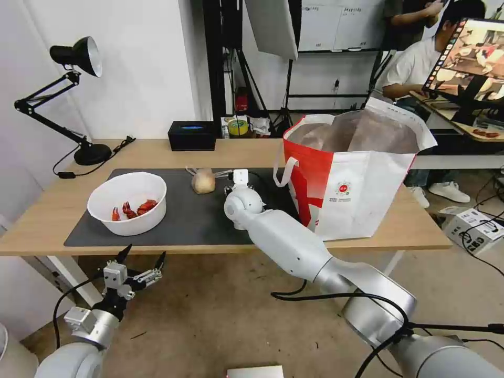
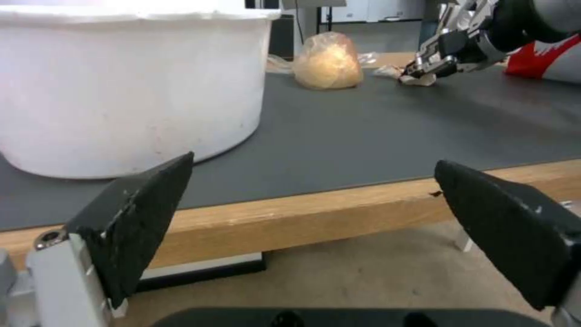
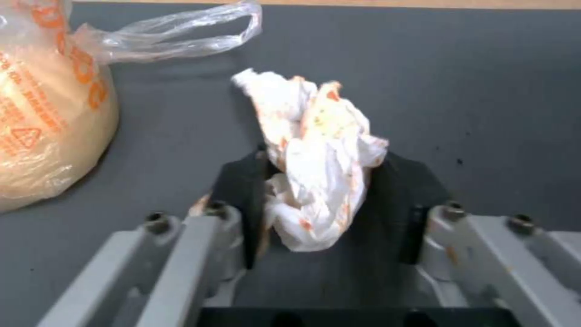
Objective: Pick up the trash from the table and place it into the takeout bag.
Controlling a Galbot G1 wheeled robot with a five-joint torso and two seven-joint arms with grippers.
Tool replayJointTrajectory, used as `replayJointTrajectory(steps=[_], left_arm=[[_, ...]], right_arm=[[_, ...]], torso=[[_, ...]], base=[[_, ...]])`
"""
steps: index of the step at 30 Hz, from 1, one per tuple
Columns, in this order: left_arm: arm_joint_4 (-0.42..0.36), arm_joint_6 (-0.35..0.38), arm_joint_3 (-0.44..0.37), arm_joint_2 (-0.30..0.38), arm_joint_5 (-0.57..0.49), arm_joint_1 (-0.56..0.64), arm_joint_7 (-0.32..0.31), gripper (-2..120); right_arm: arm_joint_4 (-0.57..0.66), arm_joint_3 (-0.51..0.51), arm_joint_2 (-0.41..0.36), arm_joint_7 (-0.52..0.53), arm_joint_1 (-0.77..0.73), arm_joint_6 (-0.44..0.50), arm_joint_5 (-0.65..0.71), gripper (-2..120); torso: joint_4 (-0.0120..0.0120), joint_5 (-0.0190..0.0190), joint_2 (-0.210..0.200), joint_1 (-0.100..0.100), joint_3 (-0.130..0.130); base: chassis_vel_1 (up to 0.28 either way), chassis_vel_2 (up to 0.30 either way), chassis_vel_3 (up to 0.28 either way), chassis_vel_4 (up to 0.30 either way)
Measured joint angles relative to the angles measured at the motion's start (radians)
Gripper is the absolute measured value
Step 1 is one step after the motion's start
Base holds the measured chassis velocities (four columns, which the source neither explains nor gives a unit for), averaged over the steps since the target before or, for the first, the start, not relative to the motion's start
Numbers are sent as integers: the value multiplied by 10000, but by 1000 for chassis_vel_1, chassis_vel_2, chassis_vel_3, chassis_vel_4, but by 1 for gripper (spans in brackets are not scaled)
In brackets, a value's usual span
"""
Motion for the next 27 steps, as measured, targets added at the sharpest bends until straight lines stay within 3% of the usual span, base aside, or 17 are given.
replayJointTrajectory(steps=[10,21,27], left_arm=[[90,-15,178,24,16,-174,-24,100],[189,-27,257,69,10,-288,-39,100],[246,-102,308,15,7,-315,-45,100]], right_arm=[[-5,65,-6,1,-101,39,-83,0],[493,51,-203,61,-252,262,-507,0],[1501,-42,-709,350,-320,326,-752,0]], torso=[[9,0,0,0,1],[20,2,-5,2,7],[10,3,-5,2,5]], base=[[0,0,0,0],[0,0,0,0],[0,0,0,0]])
